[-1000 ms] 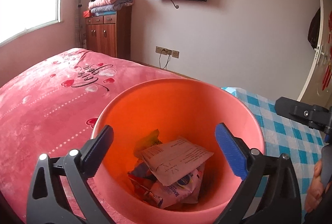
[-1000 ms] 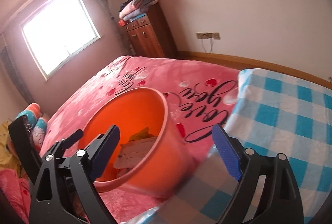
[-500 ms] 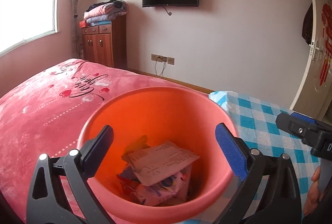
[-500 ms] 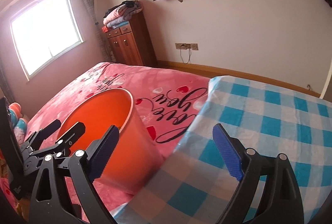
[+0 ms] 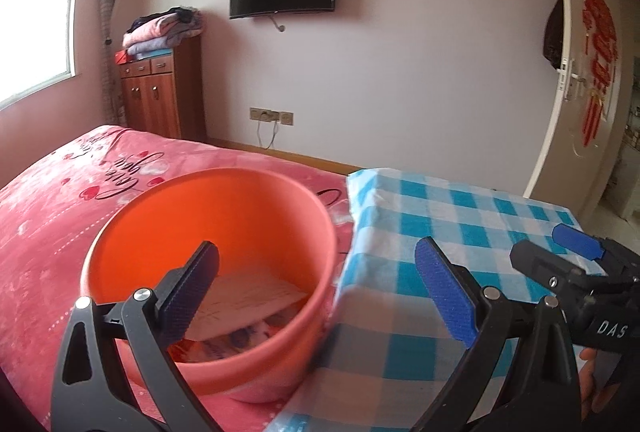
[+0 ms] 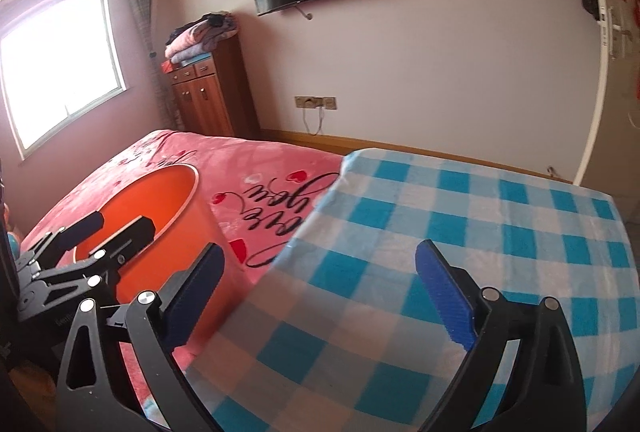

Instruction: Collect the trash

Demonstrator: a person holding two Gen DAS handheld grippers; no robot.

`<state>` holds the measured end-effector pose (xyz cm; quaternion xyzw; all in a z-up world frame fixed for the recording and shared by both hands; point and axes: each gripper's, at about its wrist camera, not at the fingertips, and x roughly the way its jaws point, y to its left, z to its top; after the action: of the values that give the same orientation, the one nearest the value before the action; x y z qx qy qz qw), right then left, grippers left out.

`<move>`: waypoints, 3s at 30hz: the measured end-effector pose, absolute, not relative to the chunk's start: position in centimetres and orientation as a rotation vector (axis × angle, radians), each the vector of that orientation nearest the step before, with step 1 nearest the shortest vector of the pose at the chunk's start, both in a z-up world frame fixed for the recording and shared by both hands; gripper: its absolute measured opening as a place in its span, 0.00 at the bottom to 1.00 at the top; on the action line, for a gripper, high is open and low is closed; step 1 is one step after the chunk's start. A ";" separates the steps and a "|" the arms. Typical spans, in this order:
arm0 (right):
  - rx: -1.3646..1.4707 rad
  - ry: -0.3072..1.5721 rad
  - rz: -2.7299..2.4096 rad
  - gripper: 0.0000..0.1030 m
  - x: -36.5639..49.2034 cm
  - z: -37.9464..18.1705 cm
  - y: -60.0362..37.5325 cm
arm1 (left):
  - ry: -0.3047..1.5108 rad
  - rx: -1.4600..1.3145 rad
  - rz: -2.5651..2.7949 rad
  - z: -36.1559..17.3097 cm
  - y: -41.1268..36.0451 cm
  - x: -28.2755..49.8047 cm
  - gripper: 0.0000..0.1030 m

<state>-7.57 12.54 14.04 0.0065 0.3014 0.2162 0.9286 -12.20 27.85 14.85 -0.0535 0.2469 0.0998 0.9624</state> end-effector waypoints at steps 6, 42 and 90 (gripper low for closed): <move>0.041 0.609 0.390 0.94 -8.6 13.8 9.5 | 0.511 -0.119 0.152 14.8 25.9 -12.0 0.96; 0.084 0.566 0.002 0.94 -14.9 9.4 -5.9 | 0.587 -0.005 -0.094 11.2 11.4 -11.6 0.96; 0.027 0.499 -0.119 0.94 -16.0 7.8 -9.8 | 0.614 0.027 -0.146 8.4 5.5 -10.7 0.96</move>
<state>-16.00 -9.81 7.80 0.0134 0.2466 -0.0591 0.9672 -10.70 5.48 8.44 0.0135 0.3018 -0.0717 0.9506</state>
